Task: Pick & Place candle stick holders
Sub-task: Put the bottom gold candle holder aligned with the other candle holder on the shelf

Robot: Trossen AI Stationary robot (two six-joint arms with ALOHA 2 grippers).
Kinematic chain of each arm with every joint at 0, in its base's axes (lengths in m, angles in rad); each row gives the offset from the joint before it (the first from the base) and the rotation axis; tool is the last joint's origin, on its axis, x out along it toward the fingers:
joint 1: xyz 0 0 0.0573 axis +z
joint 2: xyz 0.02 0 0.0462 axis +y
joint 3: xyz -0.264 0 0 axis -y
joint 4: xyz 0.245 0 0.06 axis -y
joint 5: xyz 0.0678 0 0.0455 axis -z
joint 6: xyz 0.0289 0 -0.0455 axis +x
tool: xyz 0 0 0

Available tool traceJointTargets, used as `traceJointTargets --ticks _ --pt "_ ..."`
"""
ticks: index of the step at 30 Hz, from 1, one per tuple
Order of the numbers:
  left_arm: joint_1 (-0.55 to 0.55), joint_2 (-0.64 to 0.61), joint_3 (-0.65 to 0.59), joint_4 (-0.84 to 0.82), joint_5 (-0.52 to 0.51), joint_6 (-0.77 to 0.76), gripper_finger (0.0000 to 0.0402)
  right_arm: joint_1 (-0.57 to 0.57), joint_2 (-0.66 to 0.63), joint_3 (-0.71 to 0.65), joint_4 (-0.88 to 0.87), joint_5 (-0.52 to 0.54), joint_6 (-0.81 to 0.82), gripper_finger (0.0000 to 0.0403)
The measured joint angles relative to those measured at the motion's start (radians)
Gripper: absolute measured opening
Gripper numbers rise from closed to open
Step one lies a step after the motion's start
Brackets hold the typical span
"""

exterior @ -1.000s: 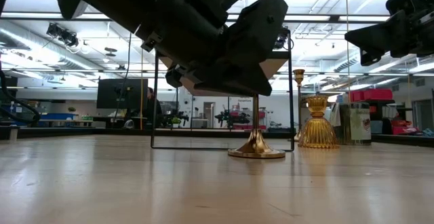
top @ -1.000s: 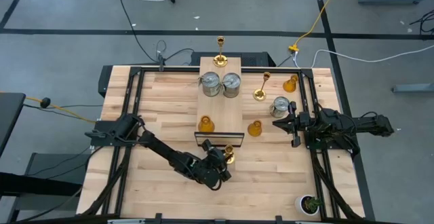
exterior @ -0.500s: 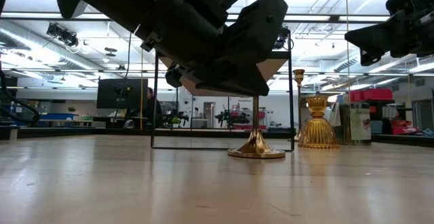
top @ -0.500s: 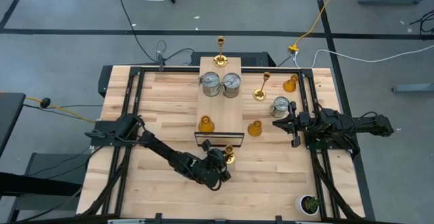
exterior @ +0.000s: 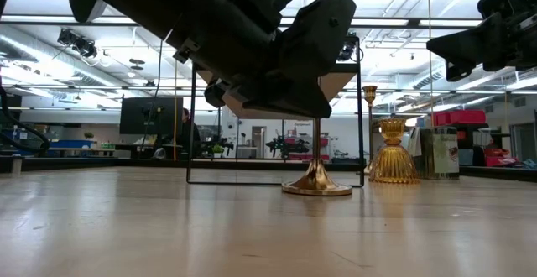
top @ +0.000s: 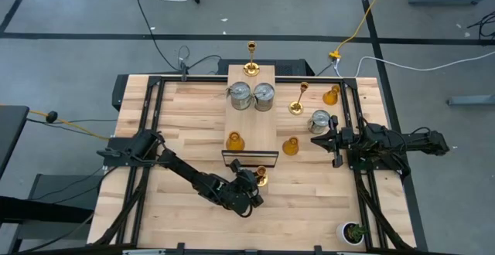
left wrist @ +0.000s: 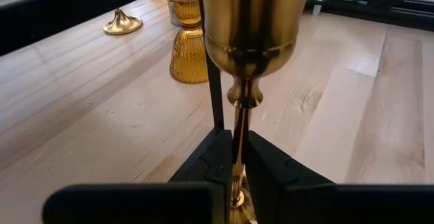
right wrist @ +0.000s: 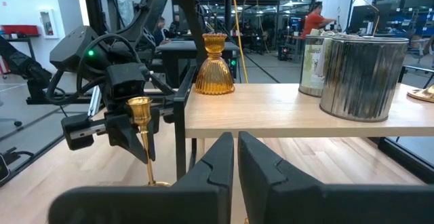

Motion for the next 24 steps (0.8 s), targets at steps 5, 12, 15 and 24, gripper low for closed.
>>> traceJointTargets --ticks 5,12,15,24 --pt "-0.008 0.000 0.005 0.000 -0.006 0.044 0.0031 0.000 0.000 0.000 0.000 0.000 0.000 0.0027" --pt "-0.026 0.001 0.053 0.000 -0.019 0.137 0.0027 0.000 0.000 0.000 0.000 0.000 0.000 0.0027" --pt "-0.035 0.001 0.085 -0.001 -0.020 0.175 0.0027 0.000 0.000 0.000 0.000 0.000 0.000 0.0027" --pt "-0.074 0.001 0.263 -0.011 -0.019 0.316 0.0025 0.000 0.000 0.000 0.000 0.000 0.000 0.0027"
